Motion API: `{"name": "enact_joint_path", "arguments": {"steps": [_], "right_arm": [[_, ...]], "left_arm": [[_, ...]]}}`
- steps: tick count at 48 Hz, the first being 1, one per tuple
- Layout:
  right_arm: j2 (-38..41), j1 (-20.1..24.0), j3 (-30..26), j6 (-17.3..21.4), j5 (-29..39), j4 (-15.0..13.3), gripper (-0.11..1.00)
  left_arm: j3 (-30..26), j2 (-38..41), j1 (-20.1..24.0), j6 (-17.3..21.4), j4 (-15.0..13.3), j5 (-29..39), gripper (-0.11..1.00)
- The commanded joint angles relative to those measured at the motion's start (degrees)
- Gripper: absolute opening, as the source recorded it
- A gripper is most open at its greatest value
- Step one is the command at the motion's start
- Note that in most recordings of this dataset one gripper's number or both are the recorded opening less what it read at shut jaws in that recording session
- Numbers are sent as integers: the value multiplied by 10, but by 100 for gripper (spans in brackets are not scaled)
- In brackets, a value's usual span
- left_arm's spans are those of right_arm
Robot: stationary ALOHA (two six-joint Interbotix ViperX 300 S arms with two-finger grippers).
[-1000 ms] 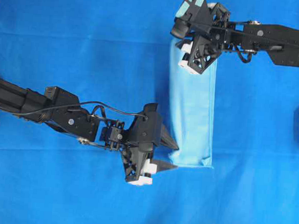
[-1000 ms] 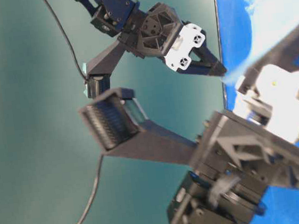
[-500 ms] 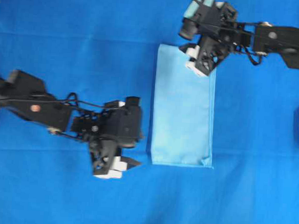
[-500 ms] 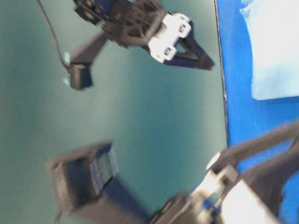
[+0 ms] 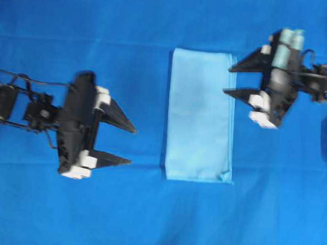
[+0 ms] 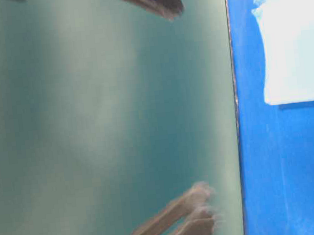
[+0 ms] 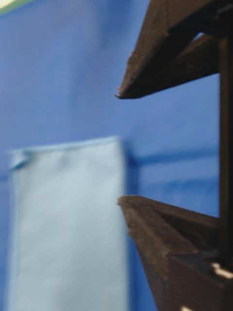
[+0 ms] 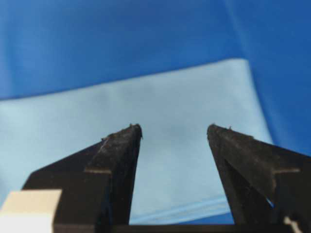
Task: Fold the light blue towel.
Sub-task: 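Open both grippers and retract them to the sides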
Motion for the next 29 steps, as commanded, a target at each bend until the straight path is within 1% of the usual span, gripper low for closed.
{"name": "enact_joint_path", "arguments": {"steps": [1, 7, 11, 16, 21, 29], "right_arm": [[-56, 3, 32, 7, -32, 3, 60], [-115, 3, 80, 12, -62, 3, 60], [-149, 3, 110, 15, -84, 4, 60], [-171, 3, 145, 15, -127, 8, 60], [-172, 2, 158, 15, -149, 17, 60], [-163, -9, 156, 14, -143, 18, 60]], "left_arm": [[29, -46, 11, 12, 2, -52, 74], [77, -97, 21, 26, 2, -97, 74], [110, -127, 28, 27, 1, -116, 74], [142, -149, 38, 27, 1, -131, 74], [163, -157, 48, 27, 0, -147, 74], [163, -154, 54, 27, 0, -151, 74]]}}
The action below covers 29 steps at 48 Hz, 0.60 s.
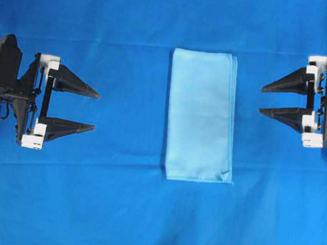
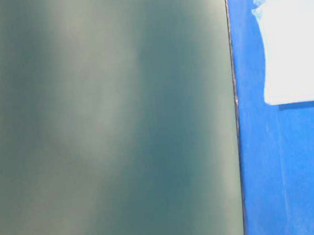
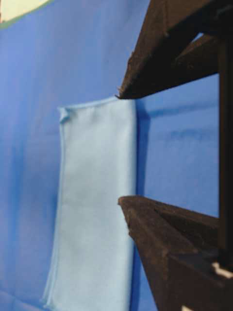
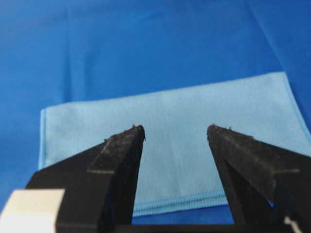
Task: Fold the light blue towel.
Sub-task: 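Open both grippers and retract them to the sides, then move both grippers to the strip's top corners and grasp them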
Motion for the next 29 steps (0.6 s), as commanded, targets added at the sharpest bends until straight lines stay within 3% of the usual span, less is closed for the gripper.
{"name": "enact_joint_path", "arguments": {"steps": [1, 14, 22, 29], "right_arm": [[4, -8, -8, 1, -3, 3, 60], [6, -21, -10, 0, -2, 4, 60], [43, -70, -32, 0, 4, 4, 60], [114, -127, -58, -4, 23, 2, 60]], "left_arm": [[-7, 1, 4, 1, 0, -6, 74], [-10, 5, 10, 1, 0, -6, 74], [-42, 58, 41, 3, 0, -22, 73], [-109, 151, 78, 6, 1, -17, 73]]}}
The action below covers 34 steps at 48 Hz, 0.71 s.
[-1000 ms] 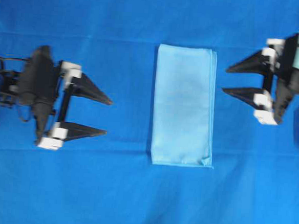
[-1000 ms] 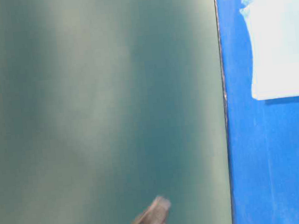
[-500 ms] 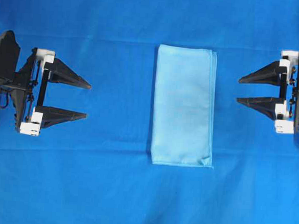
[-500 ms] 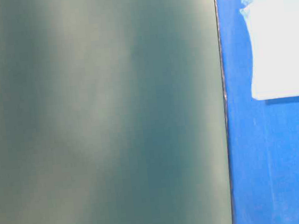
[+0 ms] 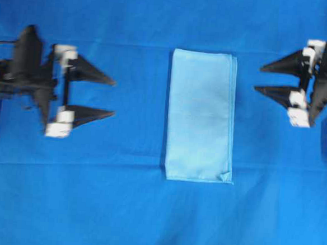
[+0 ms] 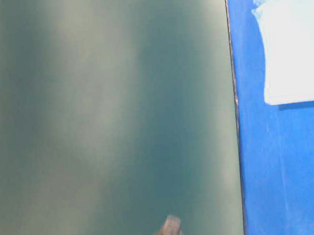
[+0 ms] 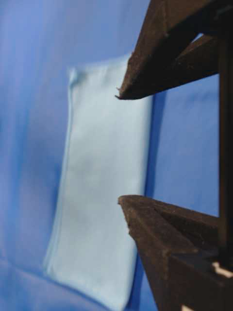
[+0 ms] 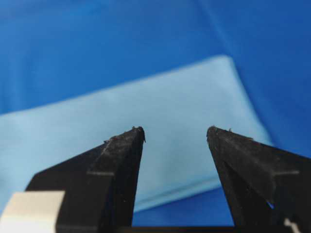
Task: Fold the light blue towel.
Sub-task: 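Move both grippers to the strip's top corners and grasp them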
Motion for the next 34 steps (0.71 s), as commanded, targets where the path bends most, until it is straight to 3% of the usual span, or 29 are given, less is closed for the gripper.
{"name": "enact_joint_path", "arguments": {"steps": [1, 12, 21, 34], "right_arm": [[48, -35, -27, -5, 6, 0, 60], [191, -95, -81, -10, 12, -25, 60], [282, -105, -123, -11, 9, -38, 60], [361, -119, -149, -11, -5, -43, 60]], "left_arm": [[-52, 51, 23, 1, 1, 0, 73], [-152, 202, 95, 5, 1, 4, 73], [-218, 294, 130, 5, 1, 4, 73], [-264, 386, 153, 4, 1, 4, 73]]}}
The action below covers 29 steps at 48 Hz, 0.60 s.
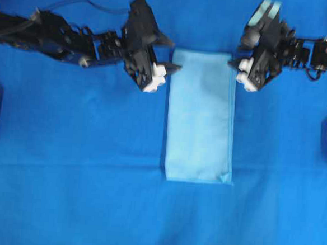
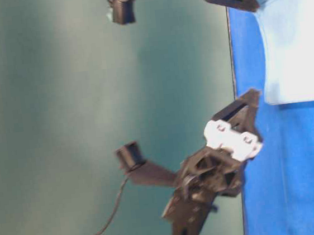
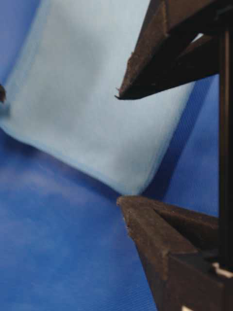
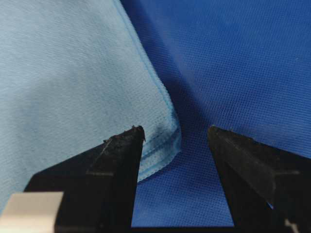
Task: Fold the light blue towel.
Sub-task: 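Move both grippers to the strip's top corners and grasp them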
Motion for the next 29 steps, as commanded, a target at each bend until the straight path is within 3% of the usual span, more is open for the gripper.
{"name": "enact_joint_path", "arguments": {"steps": [1, 11, 18, 22, 29], "right_arm": [[13, -6, -11, 0, -11, -2, 60], [31, -9, -11, 0, -11, -1, 60], [31, -7, -10, 0, -15, -1, 56], [30, -5, -5, 0, -24, -1, 42], [31, 5, 0, 0, -44, -1, 3]], "left_arm": [[-20, 11, 3, 1, 1, -3, 73], [-38, 45, 4, 1, 0, 5, 68], [-40, 48, 6, 1, 0, 18, 45], [-40, 50, 6, 3, 0, 23, 31], [-40, 50, 7, 4, 0, 25, 7]]}}
